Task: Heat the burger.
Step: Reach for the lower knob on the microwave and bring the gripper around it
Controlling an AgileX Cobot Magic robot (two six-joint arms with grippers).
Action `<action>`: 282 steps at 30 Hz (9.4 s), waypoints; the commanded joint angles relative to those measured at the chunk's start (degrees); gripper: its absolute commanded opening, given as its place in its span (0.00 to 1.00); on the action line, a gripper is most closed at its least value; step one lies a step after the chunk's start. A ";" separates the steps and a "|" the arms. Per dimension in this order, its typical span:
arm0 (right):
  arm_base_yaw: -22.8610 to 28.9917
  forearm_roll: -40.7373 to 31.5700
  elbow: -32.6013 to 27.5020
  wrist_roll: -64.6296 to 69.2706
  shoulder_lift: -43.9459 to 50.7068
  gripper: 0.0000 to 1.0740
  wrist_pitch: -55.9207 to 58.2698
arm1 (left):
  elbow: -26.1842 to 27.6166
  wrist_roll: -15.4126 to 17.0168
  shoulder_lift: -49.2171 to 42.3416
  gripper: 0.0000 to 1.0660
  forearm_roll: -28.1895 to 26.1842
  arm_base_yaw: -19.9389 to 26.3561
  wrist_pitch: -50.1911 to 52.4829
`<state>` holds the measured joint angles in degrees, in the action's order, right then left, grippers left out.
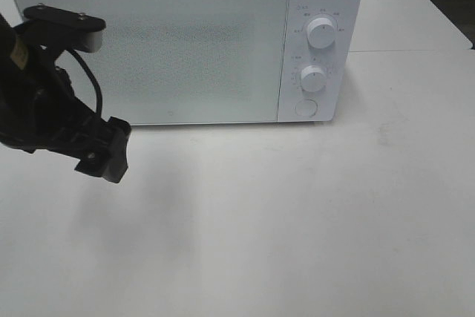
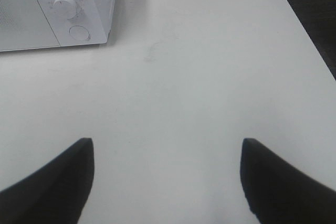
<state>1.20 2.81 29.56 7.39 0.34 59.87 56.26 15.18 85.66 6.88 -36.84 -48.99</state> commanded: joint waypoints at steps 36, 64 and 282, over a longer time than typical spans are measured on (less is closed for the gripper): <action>0.00 0.11 -0.17 -0.23 1.49 0.69 -0.52 | -23.66 -12.83 -51.34 0.95 -6.88 34.84 -13.69; 0.00 0.11 -0.17 -0.23 1.49 0.69 -0.52 | -27.62 -12.55 -77.06 0.95 -9.80 33.69 -10.20; 37.18 -48.59 12.15 -25.15 -114.13 0.71 -130.69 | -27.62 -12.55 -87.55 0.95 -10.14 33.69 -10.08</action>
<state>38.62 -46.58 41.20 -18.11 -113.85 -69.21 28.71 2.58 -0.29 -3.15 -2.92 -59.47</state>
